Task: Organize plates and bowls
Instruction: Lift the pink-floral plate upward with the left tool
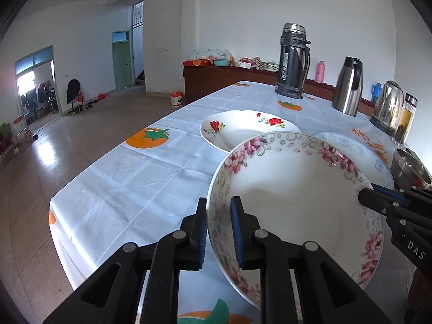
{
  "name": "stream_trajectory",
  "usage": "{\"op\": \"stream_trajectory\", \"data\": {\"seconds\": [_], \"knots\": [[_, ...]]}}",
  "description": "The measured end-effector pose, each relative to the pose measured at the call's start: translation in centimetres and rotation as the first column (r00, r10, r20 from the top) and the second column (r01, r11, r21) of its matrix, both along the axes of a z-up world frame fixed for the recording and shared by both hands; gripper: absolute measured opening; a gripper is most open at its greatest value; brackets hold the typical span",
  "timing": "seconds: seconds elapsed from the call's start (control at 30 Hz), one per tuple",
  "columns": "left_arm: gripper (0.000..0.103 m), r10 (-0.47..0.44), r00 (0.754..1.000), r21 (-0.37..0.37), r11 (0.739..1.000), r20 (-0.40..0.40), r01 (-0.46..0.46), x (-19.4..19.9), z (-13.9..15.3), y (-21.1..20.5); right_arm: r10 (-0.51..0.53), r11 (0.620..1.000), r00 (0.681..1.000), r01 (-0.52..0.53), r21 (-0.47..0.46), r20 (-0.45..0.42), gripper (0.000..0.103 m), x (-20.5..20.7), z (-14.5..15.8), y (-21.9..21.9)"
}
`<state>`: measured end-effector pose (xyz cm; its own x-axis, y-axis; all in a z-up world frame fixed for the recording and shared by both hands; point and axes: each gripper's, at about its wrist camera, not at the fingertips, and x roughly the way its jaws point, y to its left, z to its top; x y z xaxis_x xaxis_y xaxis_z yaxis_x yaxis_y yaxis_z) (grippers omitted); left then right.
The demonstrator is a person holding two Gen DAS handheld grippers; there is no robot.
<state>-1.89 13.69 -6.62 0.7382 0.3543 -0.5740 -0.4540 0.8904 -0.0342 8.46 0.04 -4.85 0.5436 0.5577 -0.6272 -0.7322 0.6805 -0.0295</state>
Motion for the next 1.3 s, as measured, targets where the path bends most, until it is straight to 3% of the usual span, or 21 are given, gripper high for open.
{"op": "stream_trajectory", "data": {"seconds": [0.33,0.47,0.67,1.3], "knots": [[0.019,0.094,0.995,0.007,0.996,0.044,-0.094,-0.1,1.7,1.8,0.103,0.995,0.991,-0.103,-0.005,0.086,0.011,0.7,2.1,2.9],[0.019,0.118,0.992,0.007,0.993,0.042,-0.118,0.2,2.0,2.3,0.122,0.992,0.990,-0.123,0.016,0.076,0.011,1.2,1.9,3.4],[0.019,0.079,0.996,0.034,0.996,0.030,-0.080,1.4,2.1,1.2,0.057,0.996,0.996,-0.062,0.068,0.073,0.010,2.2,1.7,2.4],[0.019,-0.010,0.999,0.062,0.998,0.039,0.008,6.7,3.3,-1.2,-0.128,0.987,0.986,0.116,0.108,0.110,0.010,4.2,2.2,-0.9]]}}
